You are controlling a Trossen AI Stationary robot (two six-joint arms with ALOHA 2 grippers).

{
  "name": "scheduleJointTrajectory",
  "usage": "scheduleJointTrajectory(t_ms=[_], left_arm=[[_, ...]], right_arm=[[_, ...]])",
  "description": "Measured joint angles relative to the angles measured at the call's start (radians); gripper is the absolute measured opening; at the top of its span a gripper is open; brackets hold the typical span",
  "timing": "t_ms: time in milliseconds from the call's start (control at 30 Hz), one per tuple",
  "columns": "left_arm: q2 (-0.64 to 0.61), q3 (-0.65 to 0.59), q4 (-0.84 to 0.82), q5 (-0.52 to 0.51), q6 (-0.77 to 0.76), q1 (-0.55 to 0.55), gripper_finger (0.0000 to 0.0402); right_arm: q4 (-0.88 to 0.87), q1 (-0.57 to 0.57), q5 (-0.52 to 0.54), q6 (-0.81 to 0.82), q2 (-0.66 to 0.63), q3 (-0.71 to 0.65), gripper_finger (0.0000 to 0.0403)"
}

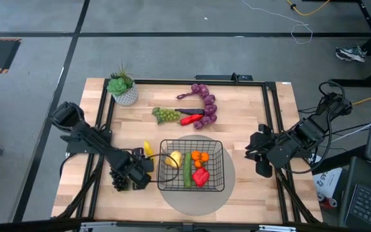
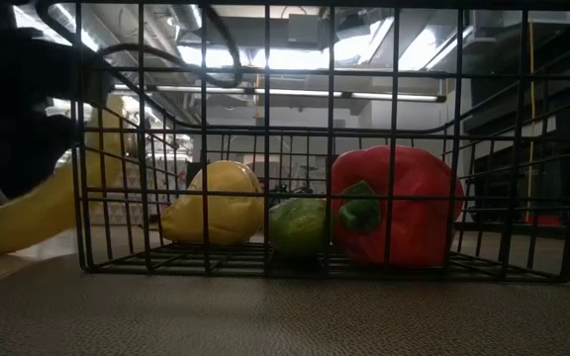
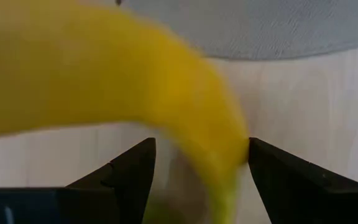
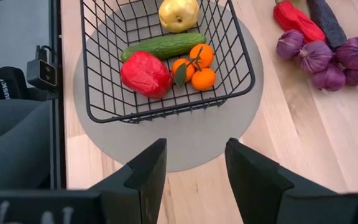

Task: Build produce basket
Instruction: Put the yellow banana into the wire basket

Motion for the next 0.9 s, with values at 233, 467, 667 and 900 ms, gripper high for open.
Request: scheduleJointTrajectory(t_ms=[233,467,667,900], left_arm=[[0.037,-0.001,0.088,-0.001,0.0,0.001,0.0247],[0.04,-0.001,0.132,-0.004,0.0,0.001,0.0247],[0.04,-0.001,0.147,-0.007,0.0,0.007,0.0247],[0.04,-0.001,0.124,-0.006,0.0,0.007,0.0225]], right_arm=[[-0.006,0.0,0.0,0.0,0.0,0.0,0.0165],[-0.006,0.0,0.0,0.0,0.0,0.0,0.0165],[-0.006,0.0,0.001,0.005,0.0,0.0,0.0165],[-0.005,0.0,0.001,0.006,0.0,0.0,0.0165]])
